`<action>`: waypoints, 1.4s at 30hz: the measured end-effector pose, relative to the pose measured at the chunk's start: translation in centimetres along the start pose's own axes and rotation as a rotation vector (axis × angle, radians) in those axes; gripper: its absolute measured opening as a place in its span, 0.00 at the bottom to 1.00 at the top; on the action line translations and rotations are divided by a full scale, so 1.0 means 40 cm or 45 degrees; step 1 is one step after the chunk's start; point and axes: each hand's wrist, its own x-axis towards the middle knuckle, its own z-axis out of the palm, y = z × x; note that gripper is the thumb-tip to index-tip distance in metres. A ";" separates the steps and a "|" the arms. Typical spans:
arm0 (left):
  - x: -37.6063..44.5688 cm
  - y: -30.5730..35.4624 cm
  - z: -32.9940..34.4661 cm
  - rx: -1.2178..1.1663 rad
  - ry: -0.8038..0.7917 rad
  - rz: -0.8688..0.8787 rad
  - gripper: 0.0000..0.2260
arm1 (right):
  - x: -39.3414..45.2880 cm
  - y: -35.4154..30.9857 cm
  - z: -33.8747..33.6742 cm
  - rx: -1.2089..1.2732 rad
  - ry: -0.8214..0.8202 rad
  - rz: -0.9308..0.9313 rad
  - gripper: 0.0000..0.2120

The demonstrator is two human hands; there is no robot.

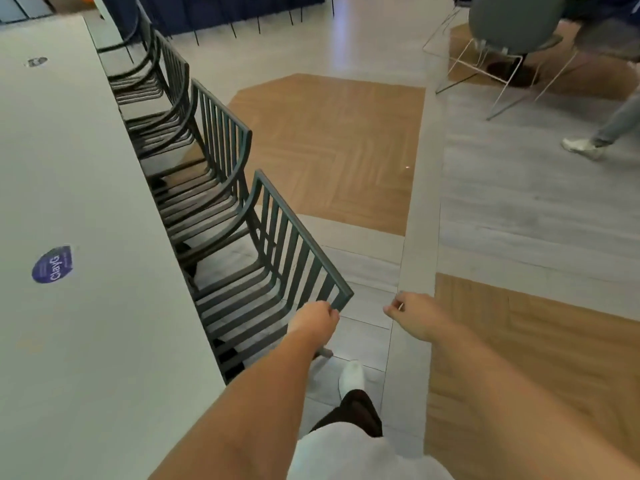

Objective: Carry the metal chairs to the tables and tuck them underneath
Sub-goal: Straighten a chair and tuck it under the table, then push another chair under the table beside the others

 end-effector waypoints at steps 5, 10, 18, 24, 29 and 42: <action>0.190 0.074 -0.119 -0.084 0.055 -0.074 0.17 | 0.208 -0.030 -0.155 -0.048 -0.042 -0.049 0.16; 0.295 0.113 -0.224 -0.139 0.097 -0.159 0.16 | 0.387 -0.104 -0.285 -0.119 -0.096 -0.154 0.16; 0.398 0.066 -0.274 -0.298 0.230 -0.427 0.13 | 0.663 -0.252 -0.380 -0.297 -0.216 -0.430 0.15; 0.434 0.080 -0.272 -0.458 0.406 -0.826 0.16 | 0.853 -0.356 -0.413 -0.565 -0.397 -0.756 0.17; 0.426 0.174 -0.245 -0.615 0.475 -1.131 0.17 | 0.941 -0.417 -0.454 -0.767 -0.559 -1.000 0.17; 0.390 0.257 -0.179 -0.927 0.651 -1.393 0.16 | 0.952 -0.614 -0.427 -1.019 -0.702 -1.444 0.14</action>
